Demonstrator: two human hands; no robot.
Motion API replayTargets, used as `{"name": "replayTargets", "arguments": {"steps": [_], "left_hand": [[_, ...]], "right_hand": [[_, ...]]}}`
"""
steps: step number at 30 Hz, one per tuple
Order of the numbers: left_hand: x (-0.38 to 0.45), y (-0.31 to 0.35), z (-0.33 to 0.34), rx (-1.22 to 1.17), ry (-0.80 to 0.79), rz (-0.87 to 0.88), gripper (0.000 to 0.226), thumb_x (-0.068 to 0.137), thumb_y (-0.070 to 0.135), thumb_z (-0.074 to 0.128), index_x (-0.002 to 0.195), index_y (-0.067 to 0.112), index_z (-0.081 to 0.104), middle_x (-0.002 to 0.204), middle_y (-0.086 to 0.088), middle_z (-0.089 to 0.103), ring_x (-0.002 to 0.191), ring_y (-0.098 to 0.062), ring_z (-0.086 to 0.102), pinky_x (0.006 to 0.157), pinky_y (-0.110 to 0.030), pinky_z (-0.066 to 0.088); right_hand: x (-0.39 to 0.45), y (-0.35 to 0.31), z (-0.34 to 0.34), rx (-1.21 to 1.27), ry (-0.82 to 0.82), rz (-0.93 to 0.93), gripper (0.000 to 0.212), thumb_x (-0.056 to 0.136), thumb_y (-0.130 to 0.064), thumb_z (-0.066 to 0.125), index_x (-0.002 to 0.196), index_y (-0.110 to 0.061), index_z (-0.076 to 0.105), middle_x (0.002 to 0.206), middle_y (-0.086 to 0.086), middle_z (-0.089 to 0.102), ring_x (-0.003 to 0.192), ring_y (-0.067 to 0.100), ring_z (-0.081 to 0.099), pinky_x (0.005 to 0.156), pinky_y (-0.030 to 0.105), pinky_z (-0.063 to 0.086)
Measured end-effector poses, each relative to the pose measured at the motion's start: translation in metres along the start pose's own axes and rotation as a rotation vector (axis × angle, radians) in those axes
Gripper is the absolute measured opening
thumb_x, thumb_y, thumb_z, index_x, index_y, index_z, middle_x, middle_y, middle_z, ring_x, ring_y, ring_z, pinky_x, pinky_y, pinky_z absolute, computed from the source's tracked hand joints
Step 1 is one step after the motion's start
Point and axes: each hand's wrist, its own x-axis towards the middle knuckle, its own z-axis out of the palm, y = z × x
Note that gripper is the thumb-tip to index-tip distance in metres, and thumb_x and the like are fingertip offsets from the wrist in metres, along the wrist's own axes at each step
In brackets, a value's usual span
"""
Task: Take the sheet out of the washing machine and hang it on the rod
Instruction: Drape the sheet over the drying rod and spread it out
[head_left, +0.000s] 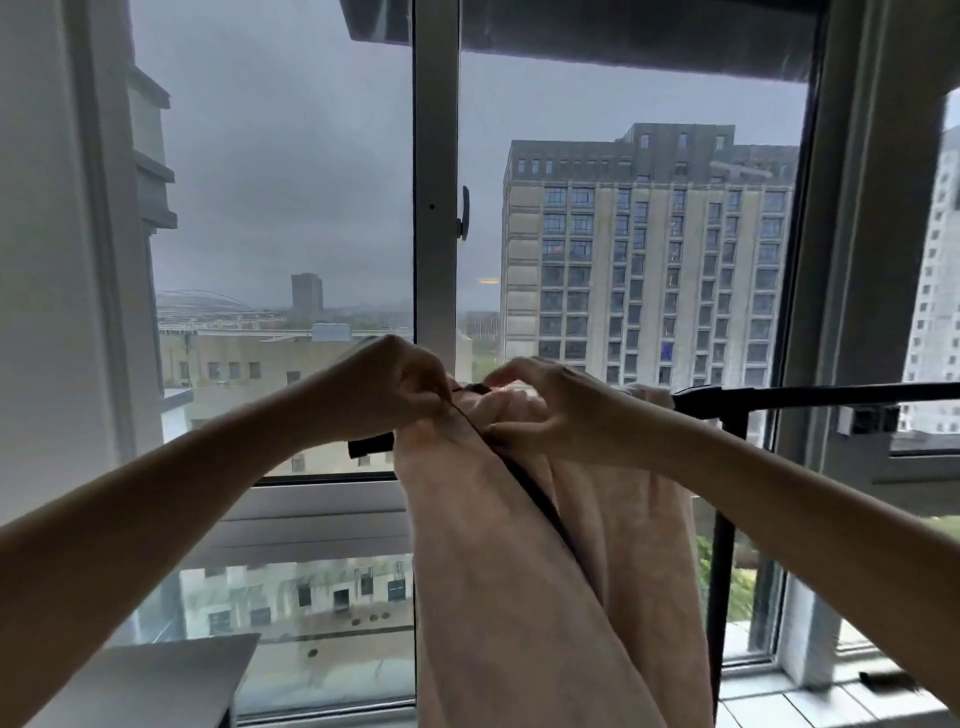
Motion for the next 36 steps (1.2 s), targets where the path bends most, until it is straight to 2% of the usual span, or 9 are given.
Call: {"name": "replayTargets", "arguments": {"steps": [4, 8, 10, 13, 16, 19, 23, 29, 36], "left_hand": [[-0.013, -0.017, 0.002, 0.022, -0.012, 0.046, 0.027, 0.077, 0.010, 0.071, 0.069, 0.034, 0.063, 0.094, 0.010, 0.058, 0.091, -0.004, 0.056, 0.079, -0.023, 0.047], [-0.021, -0.019, 0.007, -0.080, -0.046, 0.091, 0.027, 0.076, 0.003, 0.070, 0.066, 0.028, 0.062, 0.121, 0.020, 0.052, 0.116, 0.007, 0.045, 0.092, -0.008, 0.039], [-0.021, -0.017, 0.013, -0.105, -0.086, 0.094, 0.030, 0.074, 0.000, 0.069, 0.068, 0.029, 0.063, 0.117, 0.016, 0.058, 0.110, 0.003, 0.053, 0.087, -0.009, 0.044], [-0.021, -0.018, 0.024, -0.096, -0.076, 0.151, 0.028, 0.073, 0.004, 0.074, 0.074, 0.030, 0.065, 0.107, 0.014, 0.063, 0.099, 0.000, 0.060, 0.080, -0.011, 0.049], [-0.015, -0.015, 0.036, -0.025, 0.017, 0.271, 0.023, 0.073, 0.004, 0.076, 0.085, 0.023, 0.072, 0.104, 0.008, 0.067, 0.093, -0.003, 0.064, 0.079, -0.008, 0.047], [-0.007, -0.005, 0.047, 0.062, 0.061, 0.392, 0.017, 0.080, 0.008, 0.072, 0.095, 0.015, 0.073, 0.105, 0.000, 0.071, 0.091, -0.008, 0.068, 0.082, -0.005, 0.047], [0.006, 0.007, 0.053, 0.100, 0.105, 0.455, 0.021, 0.084, 0.017, 0.063, 0.102, 0.012, 0.073, 0.105, -0.002, 0.072, 0.089, -0.010, 0.071, 0.079, -0.019, 0.056], [0.030, 0.025, 0.063, 0.068, 0.090, 0.492, 0.028, 0.088, 0.029, 0.055, 0.106, 0.015, 0.072, 0.103, 0.001, 0.073, 0.087, -0.008, 0.070, 0.074, -0.023, 0.058], [0.050, 0.036, 0.078, -0.045, 0.100, 0.564, 0.027, 0.091, 0.028, 0.053, 0.104, 0.014, 0.073, 0.102, 0.002, 0.070, 0.089, -0.006, 0.069, 0.074, -0.026, 0.057]], "right_hand": [[-0.003, 0.024, -0.010, -0.036, -0.039, 0.123, 0.039, 0.088, -0.030, 0.059, 0.124, -0.017, 0.055, 0.118, -0.001, 0.061, 0.108, 0.012, 0.056, 0.093, 0.026, 0.046], [-0.003, 0.030, -0.007, -0.134, -0.028, 0.083, 0.016, 0.090, -0.023, 0.058, 0.103, -0.016, 0.065, 0.093, -0.002, 0.066, 0.085, 0.011, 0.059, 0.070, 0.019, 0.042], [-0.006, 0.032, -0.003, -0.163, 0.035, 0.051, 0.015, 0.090, -0.023, 0.059, 0.101, -0.018, 0.068, 0.092, -0.004, 0.068, 0.084, 0.008, 0.059, 0.073, 0.018, 0.042], [-0.017, 0.039, -0.001, -0.159, 0.204, 0.074, 0.021, 0.093, -0.028, 0.059, 0.110, -0.026, 0.070, 0.103, -0.012, 0.069, 0.093, -0.001, 0.057, 0.080, 0.003, 0.040], [-0.026, 0.047, -0.010, -0.156, 0.287, 0.056, 0.021, 0.092, -0.019, 0.060, 0.109, -0.020, 0.072, 0.106, -0.004, 0.071, 0.100, 0.008, 0.063, 0.093, 0.018, 0.042], [-0.035, 0.056, -0.021, -0.209, 0.313, 0.028, 0.019, 0.090, -0.012, 0.062, 0.106, -0.014, 0.073, 0.100, 0.004, 0.072, 0.096, 0.013, 0.063, 0.090, 0.017, 0.039], [-0.053, 0.075, -0.040, -0.210, 0.385, 0.080, 0.019, 0.090, -0.009, 0.061, 0.106, -0.010, 0.072, 0.099, 0.006, 0.072, 0.088, 0.000, 0.053, 0.091, 0.018, 0.041], [-0.068, 0.115, -0.064, -0.287, 0.408, 0.175, 0.020, 0.092, -0.010, 0.059, 0.106, -0.011, 0.072, 0.101, 0.006, 0.073, 0.090, 0.002, 0.058, 0.086, 0.006, 0.034], [-0.090, 0.160, -0.106, -0.430, 0.471, 0.319, 0.018, 0.090, -0.003, 0.057, 0.093, -0.006, 0.075, 0.088, 0.012, 0.074, 0.083, 0.025, 0.068, 0.081, 0.030, 0.049]]}}
